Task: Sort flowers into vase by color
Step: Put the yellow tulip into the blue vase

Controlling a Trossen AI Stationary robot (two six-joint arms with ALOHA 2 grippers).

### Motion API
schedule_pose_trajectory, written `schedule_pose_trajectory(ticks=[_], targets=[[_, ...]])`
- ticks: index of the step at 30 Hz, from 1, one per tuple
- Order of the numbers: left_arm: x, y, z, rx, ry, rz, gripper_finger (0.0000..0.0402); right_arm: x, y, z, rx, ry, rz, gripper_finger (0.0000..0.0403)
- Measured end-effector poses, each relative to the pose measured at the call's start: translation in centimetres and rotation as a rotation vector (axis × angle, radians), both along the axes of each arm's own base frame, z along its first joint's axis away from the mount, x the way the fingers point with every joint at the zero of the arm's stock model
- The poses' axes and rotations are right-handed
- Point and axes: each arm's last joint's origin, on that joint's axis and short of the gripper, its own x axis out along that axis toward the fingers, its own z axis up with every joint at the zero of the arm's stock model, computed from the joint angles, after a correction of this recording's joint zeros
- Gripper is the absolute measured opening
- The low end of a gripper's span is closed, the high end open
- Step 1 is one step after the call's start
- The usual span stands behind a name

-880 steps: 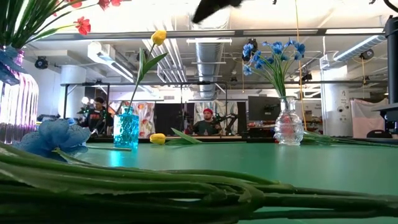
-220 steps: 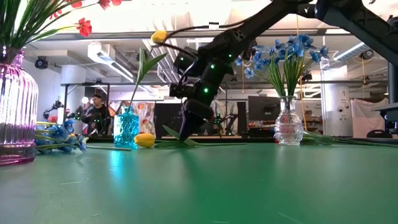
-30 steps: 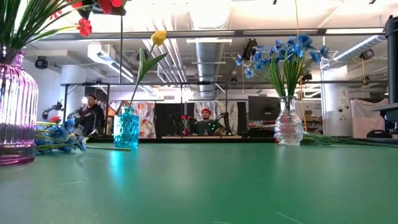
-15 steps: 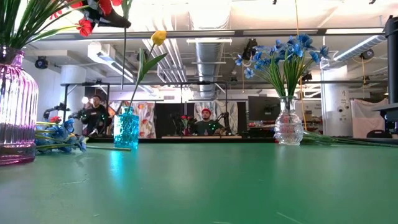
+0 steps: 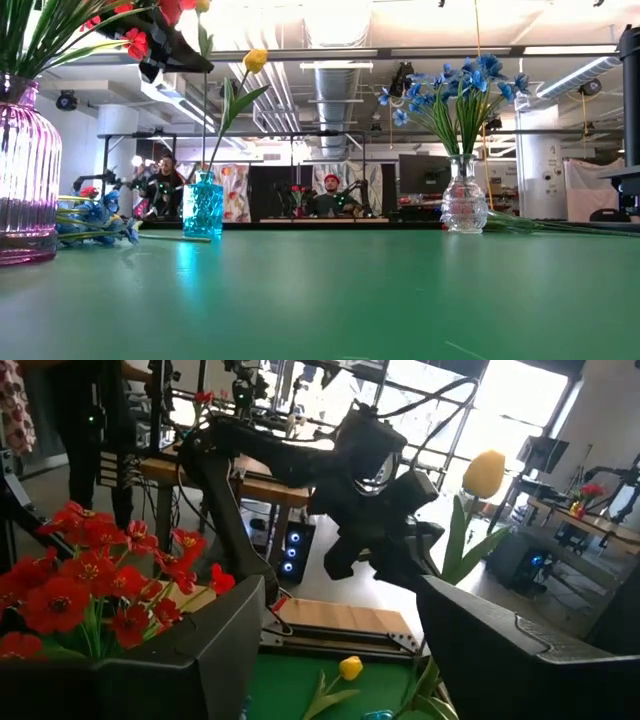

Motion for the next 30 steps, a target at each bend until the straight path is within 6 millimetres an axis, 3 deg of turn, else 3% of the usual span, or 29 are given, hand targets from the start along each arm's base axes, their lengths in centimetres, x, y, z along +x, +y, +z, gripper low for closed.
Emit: schedule_pose_trajectory(ticks=[6,12,18,30], targets=[[0.2,0.2,-1.0,-0.023,-0.026,-0.008,0.0,0.0,0.0,0.0,0.001,0.0,0.0,0.0249],[-0.1,-0.1,-0.5,-0.045,-0.072,-0.017,0.0,0.0,0.0,0.0,0.001,0.0,0.0,0.0255],[-0.6,-0.5,1.3,-0.03,-0.09,-0.02,0.0,0.0,0.0,0.0,0.002,0.0,-0.001,0.0252],[0.0,-0.1,0.7,-0.065,-0.065,-0.035,0.0,0.0,0.0,0.1,0.01,-0.007,-0.001,0.0249]])
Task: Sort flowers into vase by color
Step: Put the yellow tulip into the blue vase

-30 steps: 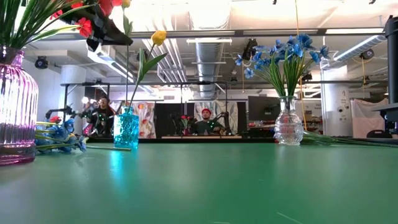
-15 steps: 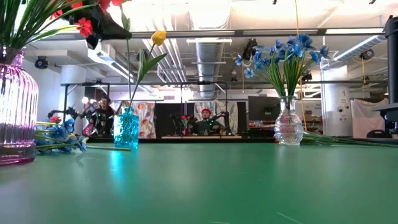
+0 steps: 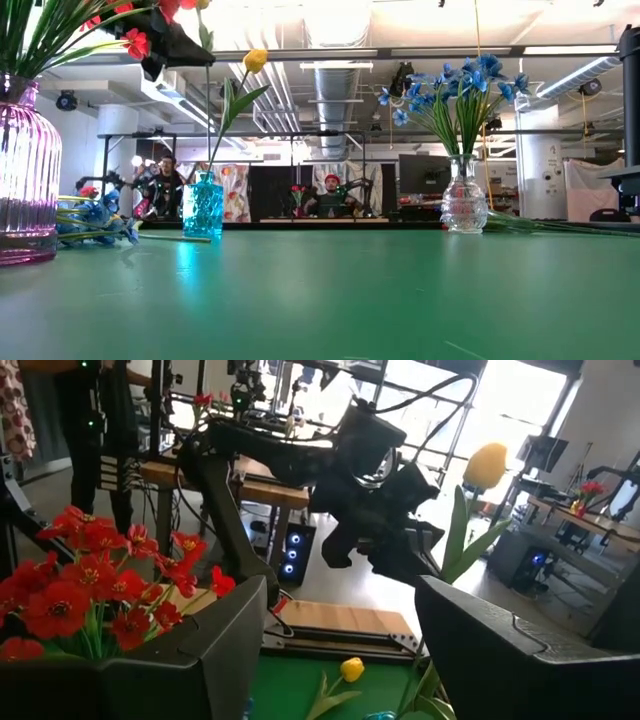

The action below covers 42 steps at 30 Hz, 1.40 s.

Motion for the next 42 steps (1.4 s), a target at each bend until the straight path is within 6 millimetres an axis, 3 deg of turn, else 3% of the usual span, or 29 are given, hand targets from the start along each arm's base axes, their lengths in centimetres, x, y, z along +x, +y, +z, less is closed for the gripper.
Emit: schedule_pose_trajectory(ticks=[22,42], targets=[[0.2,0.2,-1.0,-0.044,0.041,0.009,0.0,0.0,0.0,0.0,0.0,-0.002,0.0,0.0246],[1.5,1.6,-2.4,-0.095,0.123,0.044,0.0006,0.0,0.0,0.0,0.0,-0.001,0.0,0.0248]])
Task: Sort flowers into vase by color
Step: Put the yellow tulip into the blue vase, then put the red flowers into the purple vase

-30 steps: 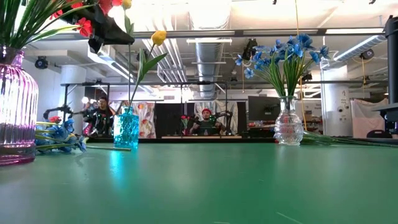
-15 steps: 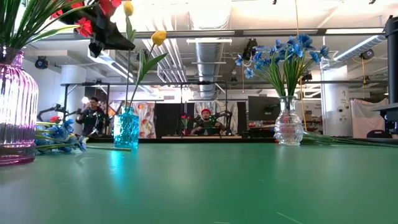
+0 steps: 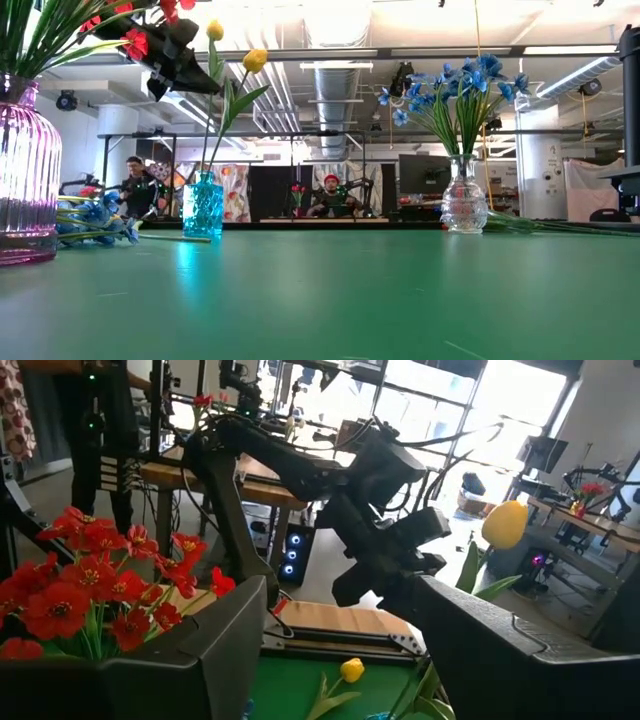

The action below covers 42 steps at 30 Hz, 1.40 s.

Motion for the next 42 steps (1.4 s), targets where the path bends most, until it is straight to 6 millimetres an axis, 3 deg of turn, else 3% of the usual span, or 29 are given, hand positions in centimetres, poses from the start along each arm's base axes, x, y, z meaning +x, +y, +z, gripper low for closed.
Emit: schedule_pose_trajectory(ticks=[7,20,24,35,42], targets=[[-0.1,-0.1,0.1,0.003,0.0,-0.001,0.005,0.0,0.0,0.0,0.0,0.0,0.0,0.0246],[-0.9,-0.9,-0.5,-0.044,0.089,-0.017,0.0186,0.0,0.0,0.0,0.009,0.0,0.0,0.0251],[-1.5,-1.4,0.4,-0.075,0.123,-0.018,0.0213,-0.1,0.0,-0.1,0.044,0.01,0.0,0.0259],[-3.4,-3.2,3.7,-0.088,0.103,-0.013,0.0227,-0.9,0.2,-0.1,0.193,0.186,-0.011,0.0269],[-4.7,-5.1,4.4,-0.093,0.037,-0.041,0.0227,-1.6,1.3,-1.1,0.257,0.318,0.003,0.0258]])
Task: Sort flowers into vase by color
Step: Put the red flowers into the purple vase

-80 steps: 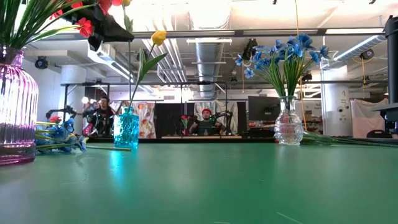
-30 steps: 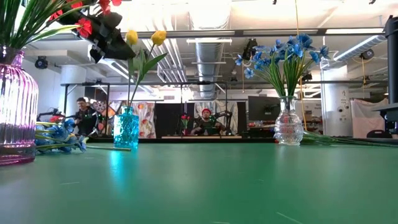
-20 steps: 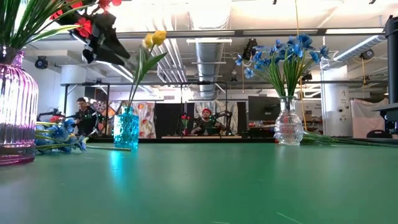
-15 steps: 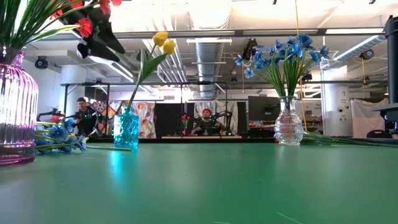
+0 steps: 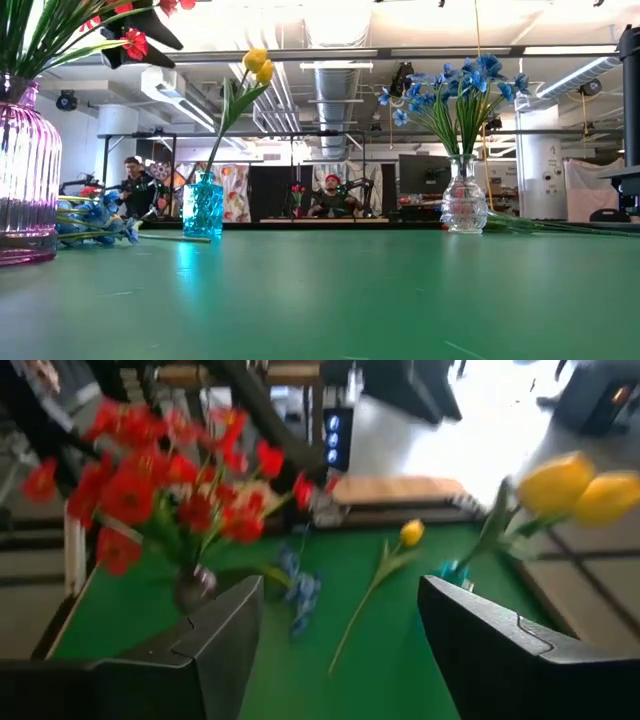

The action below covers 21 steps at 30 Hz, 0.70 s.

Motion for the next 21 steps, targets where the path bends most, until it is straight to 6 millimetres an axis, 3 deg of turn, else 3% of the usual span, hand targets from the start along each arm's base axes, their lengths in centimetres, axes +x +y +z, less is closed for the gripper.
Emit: schedule_pose_trajectory(ticks=[8,15,21], targets=[[-1.0,-1.7,0.5,-0.008,-0.075,-0.043,0.0227,-1.3,1.4,-2.2,0.118,0.252,-0.021,0.0251],[-1.2,-2.1,0.6,0.001,-0.089,-0.069,0.0227,-3.6,1.4,-5.2,0.276,0.617,-0.208,0.0252],[-1.2,-2.1,0.6,0.003,-0.087,-0.071,0.0227,-5.5,2.1,-7.2,0.325,0.819,-0.323,0.0249]])
